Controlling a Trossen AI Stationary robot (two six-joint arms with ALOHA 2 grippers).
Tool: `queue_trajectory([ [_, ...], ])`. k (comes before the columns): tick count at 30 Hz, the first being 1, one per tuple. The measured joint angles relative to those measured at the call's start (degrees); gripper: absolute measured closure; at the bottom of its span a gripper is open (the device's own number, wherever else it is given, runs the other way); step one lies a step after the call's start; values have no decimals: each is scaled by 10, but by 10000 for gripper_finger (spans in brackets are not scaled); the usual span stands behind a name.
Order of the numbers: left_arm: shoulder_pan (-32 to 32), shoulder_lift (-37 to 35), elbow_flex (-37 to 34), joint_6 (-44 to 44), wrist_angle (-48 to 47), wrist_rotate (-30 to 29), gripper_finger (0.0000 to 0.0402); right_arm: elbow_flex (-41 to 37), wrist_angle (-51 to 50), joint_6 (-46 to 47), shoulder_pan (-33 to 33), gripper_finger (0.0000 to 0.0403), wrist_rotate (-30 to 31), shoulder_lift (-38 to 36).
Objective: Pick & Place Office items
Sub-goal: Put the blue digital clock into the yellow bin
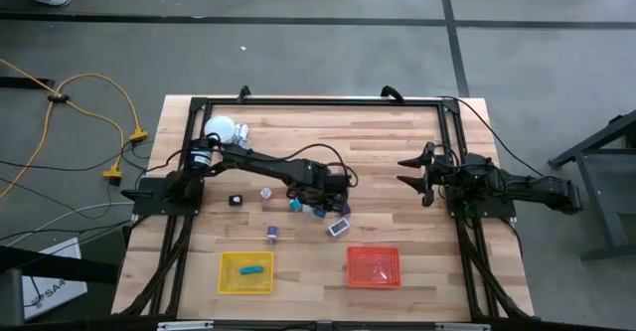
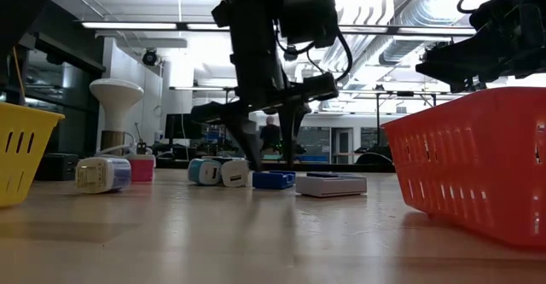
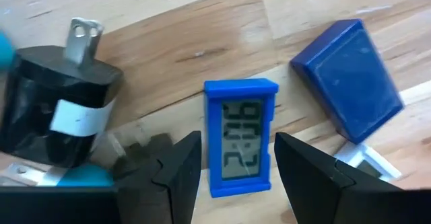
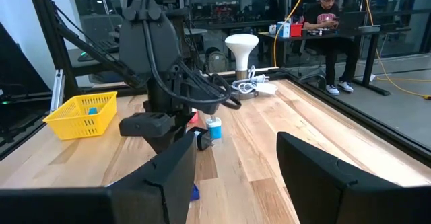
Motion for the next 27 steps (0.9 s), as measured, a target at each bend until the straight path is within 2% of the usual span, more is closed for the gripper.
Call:
queue_trajectory([
  [27, -6, 24, 1, -10, 24, 12, 220, 0, -2, 0, 0, 208, -1, 0],
])
